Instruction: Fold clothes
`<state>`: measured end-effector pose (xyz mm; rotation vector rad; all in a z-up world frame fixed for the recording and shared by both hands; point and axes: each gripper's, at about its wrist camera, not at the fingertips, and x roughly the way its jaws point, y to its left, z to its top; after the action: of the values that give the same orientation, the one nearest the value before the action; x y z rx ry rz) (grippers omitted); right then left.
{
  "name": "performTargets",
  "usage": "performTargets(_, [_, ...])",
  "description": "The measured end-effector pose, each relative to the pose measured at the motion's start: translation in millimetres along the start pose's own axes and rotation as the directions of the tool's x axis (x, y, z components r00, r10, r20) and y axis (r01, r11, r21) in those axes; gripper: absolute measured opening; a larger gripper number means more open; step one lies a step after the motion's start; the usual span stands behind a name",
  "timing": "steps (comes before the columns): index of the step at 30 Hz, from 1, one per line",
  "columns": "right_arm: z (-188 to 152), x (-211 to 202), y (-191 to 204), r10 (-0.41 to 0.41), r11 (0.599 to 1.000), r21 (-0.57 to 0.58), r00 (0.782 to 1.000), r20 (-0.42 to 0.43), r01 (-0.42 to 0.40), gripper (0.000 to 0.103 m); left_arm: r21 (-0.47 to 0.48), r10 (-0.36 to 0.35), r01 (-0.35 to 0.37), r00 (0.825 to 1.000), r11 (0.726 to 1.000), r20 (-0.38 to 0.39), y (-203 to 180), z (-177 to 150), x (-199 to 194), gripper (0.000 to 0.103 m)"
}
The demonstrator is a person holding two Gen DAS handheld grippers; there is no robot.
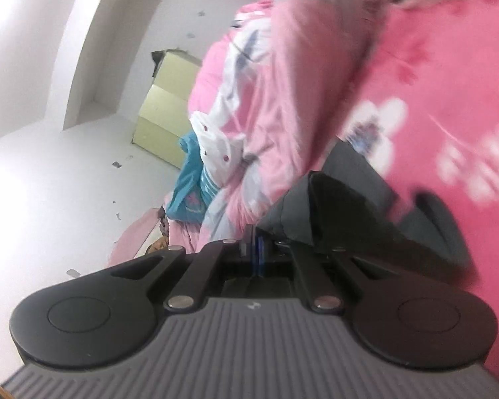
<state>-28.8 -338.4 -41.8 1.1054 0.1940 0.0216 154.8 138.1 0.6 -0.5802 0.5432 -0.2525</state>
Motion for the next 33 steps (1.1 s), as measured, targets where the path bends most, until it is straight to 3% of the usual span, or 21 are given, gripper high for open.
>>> performTargets(8, [56.1, 121.1, -14.2, -0.036, 0.999, 0.023, 0.998, -0.049, 0.037, 0.0, -0.006, 0.089, -0.09, 0.993, 0.996, -0.08, -2.8, 38.5, 110.7, 0.003])
performTargets(14, [93.1, 205.9, -27.6, -0.068, 0.997, 0.039, 0.994, -0.086, 0.071, 0.0, -0.014, 0.157, -0.161, 0.976, 0.987, -0.153, 17.0, 39.0, 179.9, 0.003])
performTargets(20, [91.8, 245.2, -62.0, -0.137, 0.988, 0.052, 0.983, -0.119, 0.144, 0.0, -0.042, 0.152, -0.16, 0.977, 0.986, -0.151, 29.6, 36.3, 197.3, 0.003])
performTargets(28, [96.1, 255.5, -73.1, -0.116, 0.989, 0.076, 0.987, -0.114, 0.125, 0.0, -0.109, 0.098, -0.11, 0.989, 0.988, -0.108, 32.3, 52.2, 192.7, 0.004])
performTargets(32, [97.2, 272.9, -88.7, -0.147, 0.98, 0.106, 0.974, -0.17, 0.166, 0.005, -0.143, 0.105, -0.125, 0.984, 0.982, -0.144, 41.6, 54.8, 206.9, 0.014])
performTargets(33, [97.5, 278.9, -94.8, -0.157, 0.976, 0.12, 0.968, -0.194, 0.182, 0.008, -0.166, 0.098, -0.121, 0.986, 0.979, -0.137, 46.6, 54.5, 208.0, 0.021])
